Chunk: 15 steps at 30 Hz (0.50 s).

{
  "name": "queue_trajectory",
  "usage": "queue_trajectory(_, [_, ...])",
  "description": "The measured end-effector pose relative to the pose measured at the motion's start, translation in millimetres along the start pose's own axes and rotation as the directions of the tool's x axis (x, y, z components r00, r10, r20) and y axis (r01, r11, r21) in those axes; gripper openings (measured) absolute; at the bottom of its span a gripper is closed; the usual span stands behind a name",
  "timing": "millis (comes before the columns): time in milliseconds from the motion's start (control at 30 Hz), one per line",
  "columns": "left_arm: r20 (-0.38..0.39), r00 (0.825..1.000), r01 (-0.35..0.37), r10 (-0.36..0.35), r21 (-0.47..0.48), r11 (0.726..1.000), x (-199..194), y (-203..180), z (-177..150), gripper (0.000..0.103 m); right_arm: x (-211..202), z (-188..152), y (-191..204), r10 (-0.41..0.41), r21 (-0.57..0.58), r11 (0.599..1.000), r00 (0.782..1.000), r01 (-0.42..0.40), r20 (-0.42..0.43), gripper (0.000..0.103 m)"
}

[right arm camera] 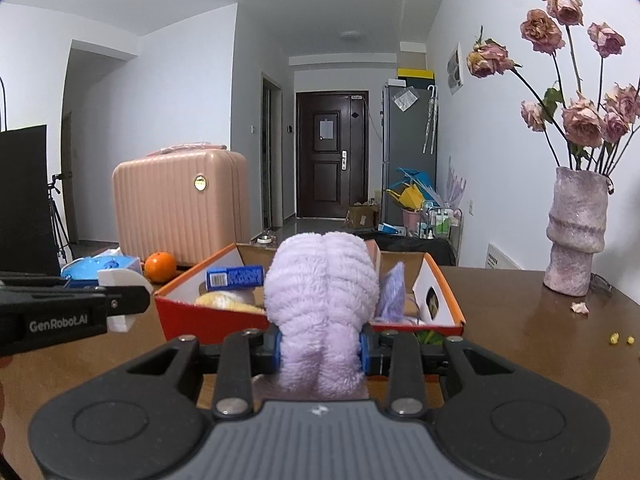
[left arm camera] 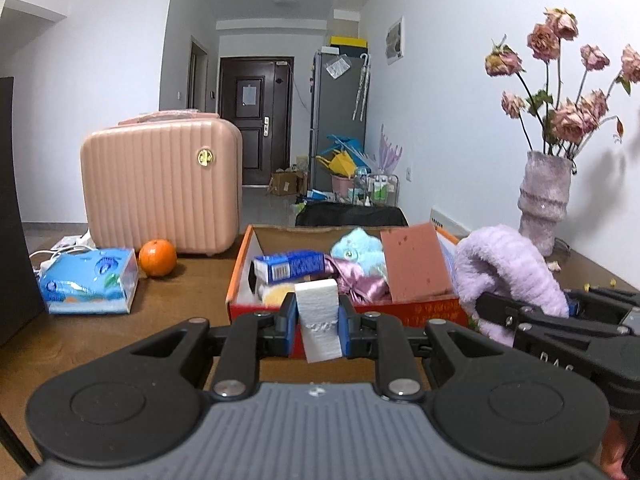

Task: Organize soft objects
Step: 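Carry the wedge with left and towel roll with right over the box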

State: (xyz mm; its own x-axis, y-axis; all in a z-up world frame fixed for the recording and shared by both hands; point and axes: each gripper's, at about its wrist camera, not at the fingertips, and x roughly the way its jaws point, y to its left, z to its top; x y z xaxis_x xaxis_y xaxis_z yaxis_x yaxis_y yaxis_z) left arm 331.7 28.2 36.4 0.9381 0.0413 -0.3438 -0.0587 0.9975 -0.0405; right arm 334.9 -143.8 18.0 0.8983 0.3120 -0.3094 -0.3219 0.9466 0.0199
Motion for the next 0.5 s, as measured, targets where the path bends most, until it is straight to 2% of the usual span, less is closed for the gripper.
queue_trajectory(500, [0.036,0.999,-0.016,0.018,-0.037,0.999,46.7,-1.2,30.4,0.021,48.3,21.6,5.2,0.024,-0.008,1.000,0.999,-0.024,0.025,0.032])
